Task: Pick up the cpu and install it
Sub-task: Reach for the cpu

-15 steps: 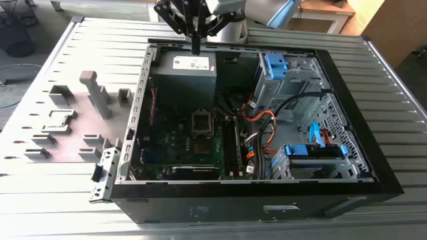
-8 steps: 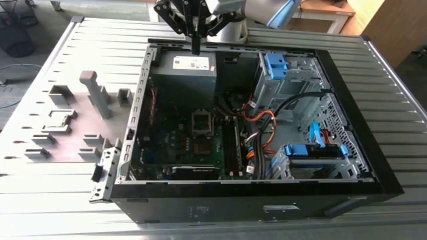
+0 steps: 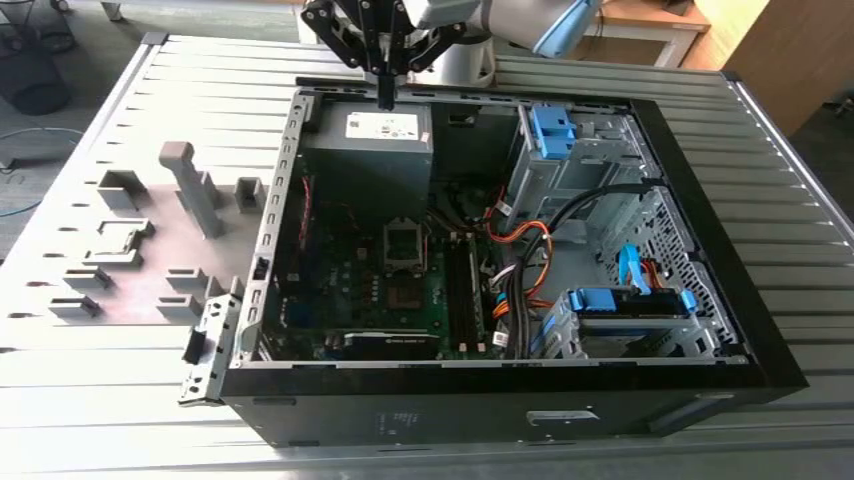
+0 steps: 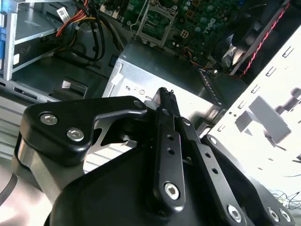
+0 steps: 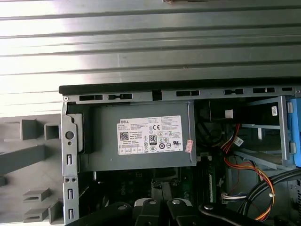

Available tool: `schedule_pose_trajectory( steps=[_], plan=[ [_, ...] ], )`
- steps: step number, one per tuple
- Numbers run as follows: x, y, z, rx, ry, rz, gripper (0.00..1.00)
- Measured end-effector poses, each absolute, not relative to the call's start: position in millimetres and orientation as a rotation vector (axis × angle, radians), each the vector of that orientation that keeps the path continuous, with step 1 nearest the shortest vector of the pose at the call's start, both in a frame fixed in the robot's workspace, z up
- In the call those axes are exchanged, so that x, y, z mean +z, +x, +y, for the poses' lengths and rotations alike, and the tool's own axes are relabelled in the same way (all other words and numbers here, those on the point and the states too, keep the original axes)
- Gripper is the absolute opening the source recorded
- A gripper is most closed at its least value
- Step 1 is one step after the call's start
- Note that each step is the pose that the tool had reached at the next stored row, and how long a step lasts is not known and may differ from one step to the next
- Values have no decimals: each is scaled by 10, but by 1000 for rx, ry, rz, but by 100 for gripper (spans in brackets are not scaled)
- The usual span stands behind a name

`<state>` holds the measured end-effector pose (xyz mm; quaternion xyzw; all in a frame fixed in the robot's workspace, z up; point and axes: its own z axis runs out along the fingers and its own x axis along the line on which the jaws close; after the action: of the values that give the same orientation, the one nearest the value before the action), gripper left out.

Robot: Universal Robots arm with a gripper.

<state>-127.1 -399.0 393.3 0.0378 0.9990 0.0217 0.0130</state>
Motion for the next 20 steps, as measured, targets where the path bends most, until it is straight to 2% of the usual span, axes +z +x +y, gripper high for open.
schedule_pose_trajectory(
  steps=[20],
  plan=[
    [3930,-1791,-3986,68,118,3112,11]
  ],
)
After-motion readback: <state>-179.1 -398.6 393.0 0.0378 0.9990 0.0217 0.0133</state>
